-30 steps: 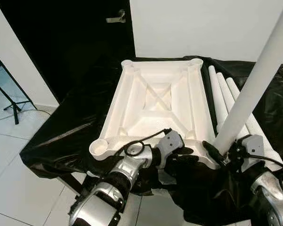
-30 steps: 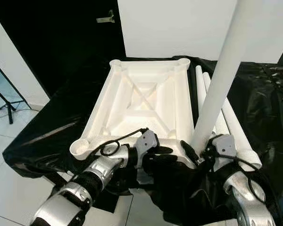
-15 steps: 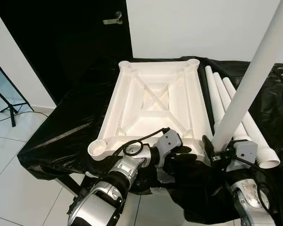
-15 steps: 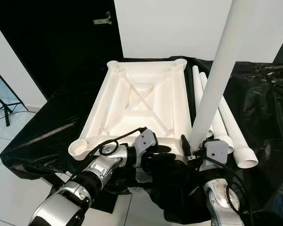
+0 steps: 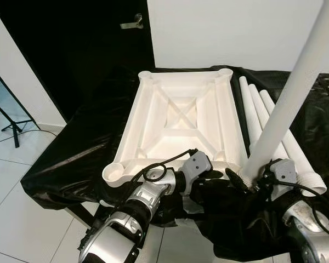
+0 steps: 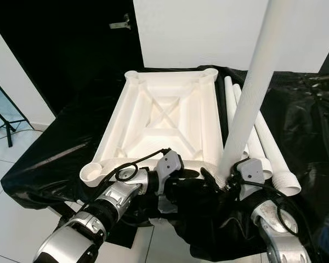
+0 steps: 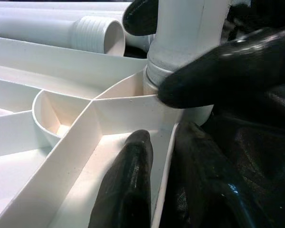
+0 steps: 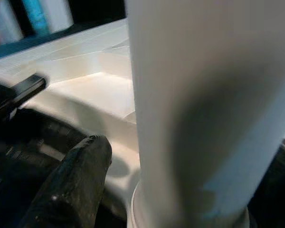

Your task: Building children table

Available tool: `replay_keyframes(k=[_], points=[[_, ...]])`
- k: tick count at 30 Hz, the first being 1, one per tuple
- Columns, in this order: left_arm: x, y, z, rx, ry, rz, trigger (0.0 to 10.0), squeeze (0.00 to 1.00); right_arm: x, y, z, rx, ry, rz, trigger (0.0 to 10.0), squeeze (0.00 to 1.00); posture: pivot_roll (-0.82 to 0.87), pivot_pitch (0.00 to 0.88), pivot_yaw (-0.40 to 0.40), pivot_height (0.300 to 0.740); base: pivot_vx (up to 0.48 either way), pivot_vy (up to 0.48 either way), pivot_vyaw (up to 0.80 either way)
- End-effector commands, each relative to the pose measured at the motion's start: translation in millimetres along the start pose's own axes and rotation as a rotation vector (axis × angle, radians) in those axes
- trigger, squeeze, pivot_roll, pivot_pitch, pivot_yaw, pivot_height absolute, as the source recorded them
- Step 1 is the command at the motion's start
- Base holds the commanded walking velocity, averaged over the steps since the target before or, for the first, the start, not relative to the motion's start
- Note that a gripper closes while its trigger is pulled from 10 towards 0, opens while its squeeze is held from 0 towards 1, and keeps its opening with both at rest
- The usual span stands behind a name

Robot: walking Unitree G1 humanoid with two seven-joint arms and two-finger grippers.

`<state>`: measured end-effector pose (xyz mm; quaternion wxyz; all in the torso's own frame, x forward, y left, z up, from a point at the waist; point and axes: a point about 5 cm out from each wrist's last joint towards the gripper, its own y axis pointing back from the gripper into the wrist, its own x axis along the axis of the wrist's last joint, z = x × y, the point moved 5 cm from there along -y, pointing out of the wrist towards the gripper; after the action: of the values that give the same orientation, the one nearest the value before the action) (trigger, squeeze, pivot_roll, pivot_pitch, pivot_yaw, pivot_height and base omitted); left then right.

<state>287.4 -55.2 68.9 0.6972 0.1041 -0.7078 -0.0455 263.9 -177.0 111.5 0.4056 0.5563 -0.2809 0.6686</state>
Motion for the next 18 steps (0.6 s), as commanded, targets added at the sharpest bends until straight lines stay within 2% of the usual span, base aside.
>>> replay_keyframes(k=[1, 2, 3, 7, 11, 16, 18], points=[[-41.5, 2.8, 34.0, -0.166, 0.128, -0.125, 10.0, 0.0, -1.3, 0.7, -15.4, 0.127, -0.006, -0.022, 10.0, 0.0, 0.08, 0.0, 0.051, 0.74, 0.0, 0.0, 0.0], [-41.5, 2.8, 34.0, -0.166, 0.128, -0.125, 10.0, 0.0, -1.3, 0.7, -15.4, 0.127, -0.006, -0.022, 10.0, 0.0, 0.08, 0.0, 0.051, 0.74, 0.0, 0.0, 0.0], [-40.7, 3.0, 33.1, -0.164, 0.129, -0.123, 10.0, 0.0, -3.0, 4.3, -15.3, 0.179, 0.0, -0.051, 0.0, 0.0, 0.08, 0.0, 0.051, 0.74, 0.0, 0.0, 0.0], [-39.9, 4.1, 31.0, -0.158, 0.128, -0.122, 10.0, 0.0, -11.0, 15.9, -16.3, 0.291, -0.012, -0.135, 0.0, 0.0, 0.08, 0.0, 0.053, 0.74, 0.0, 0.0, 0.0], [-40.2, 4.5, 30.9, -0.158, 0.127, -0.124, 10.0, 0.0, -15.5, 17.9, -16.4, 0.29, -0.026, -0.151, 0.0, 0.0, 0.08, 0.0, 0.054, 0.74, 0.0, 0.0, 0.0], [-38.6, 4.1, 29.2, -0.155, 0.124, -0.123, 10.0, 0.0, -15.5, 11.2, -22.2, 0.217, -0.112, -0.105, 0.0, 0.0, 0.08, 0.0, 0.055, 0.74, 0.0, 0.0, 0.0], [-38.3, 4.0, 29.2, -0.155, 0.123, -0.123, 10.0, 0.0, -16.4, 4.3, -26.1, 0.119, -0.167, -0.072, 0.0, 0.0, 0.08, 0.0, 0.054, 0.74, 0.0, 0.0, 0.0]])
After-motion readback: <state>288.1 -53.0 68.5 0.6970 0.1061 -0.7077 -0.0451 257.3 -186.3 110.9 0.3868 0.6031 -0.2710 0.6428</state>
